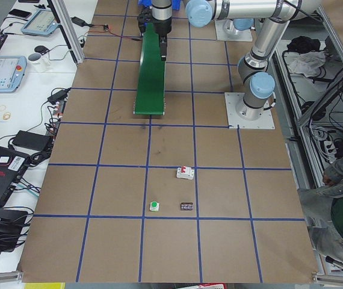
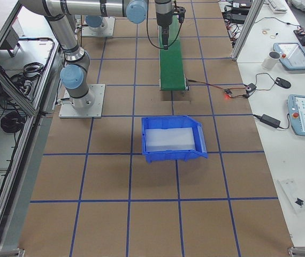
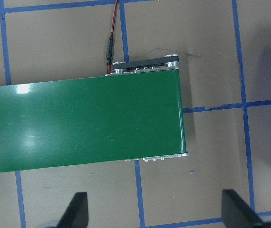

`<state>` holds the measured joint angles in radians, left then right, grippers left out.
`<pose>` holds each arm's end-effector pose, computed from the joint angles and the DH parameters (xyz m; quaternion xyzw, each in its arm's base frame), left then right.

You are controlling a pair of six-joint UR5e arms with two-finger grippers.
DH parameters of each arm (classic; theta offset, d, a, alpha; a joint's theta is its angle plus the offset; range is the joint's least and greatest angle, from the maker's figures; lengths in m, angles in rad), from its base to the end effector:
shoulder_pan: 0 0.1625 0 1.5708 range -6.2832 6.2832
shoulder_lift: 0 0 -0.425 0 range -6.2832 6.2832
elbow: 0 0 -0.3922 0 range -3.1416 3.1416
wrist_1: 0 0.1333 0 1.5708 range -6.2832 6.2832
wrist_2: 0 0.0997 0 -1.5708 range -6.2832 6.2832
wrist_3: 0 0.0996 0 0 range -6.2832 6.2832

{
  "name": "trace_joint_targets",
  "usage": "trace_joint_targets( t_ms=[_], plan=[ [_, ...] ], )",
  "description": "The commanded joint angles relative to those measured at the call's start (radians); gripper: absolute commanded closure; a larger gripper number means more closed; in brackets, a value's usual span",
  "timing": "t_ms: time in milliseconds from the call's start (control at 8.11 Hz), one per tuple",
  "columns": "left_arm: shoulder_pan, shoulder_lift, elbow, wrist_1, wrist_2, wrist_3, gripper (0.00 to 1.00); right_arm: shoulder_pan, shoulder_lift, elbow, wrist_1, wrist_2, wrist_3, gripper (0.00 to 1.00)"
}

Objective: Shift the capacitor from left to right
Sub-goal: 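Move the left gripper off the table toward the brown capacitor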

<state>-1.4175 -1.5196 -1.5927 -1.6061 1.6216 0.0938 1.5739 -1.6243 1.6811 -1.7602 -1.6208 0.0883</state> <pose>-0.0551 -0.4835 0.4984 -0.0297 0.9992 0.0061 0.0248 0.1298 -0.4804 0.4792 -0.0441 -0.9965 0.0673 0.0219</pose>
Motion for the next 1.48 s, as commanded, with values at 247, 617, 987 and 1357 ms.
trace_joint_targets(
  t_ms=[247,617,987,1357],
  plan=[
    [0.185,-0.005,-0.006,0.015,0.069,0.047,0.0,0.0,0.0,0.002,-0.004,0.009,0.004,0.0],
    [0.379,-0.013,-0.024,0.002,0.069,0.035,0.0,0.0,-0.002,0.003,-0.005,0.036,-0.001,0.0],
    [0.544,-0.027,-0.072,0.001,0.078,0.063,0.0,0.002,-0.002,0.003,-0.007,0.038,-0.055,0.0],
    [0.652,-0.065,-0.078,0.008,0.09,0.224,0.0,0.0,0.0,0.003,-0.005,0.053,-0.055,0.0]
  ],
)
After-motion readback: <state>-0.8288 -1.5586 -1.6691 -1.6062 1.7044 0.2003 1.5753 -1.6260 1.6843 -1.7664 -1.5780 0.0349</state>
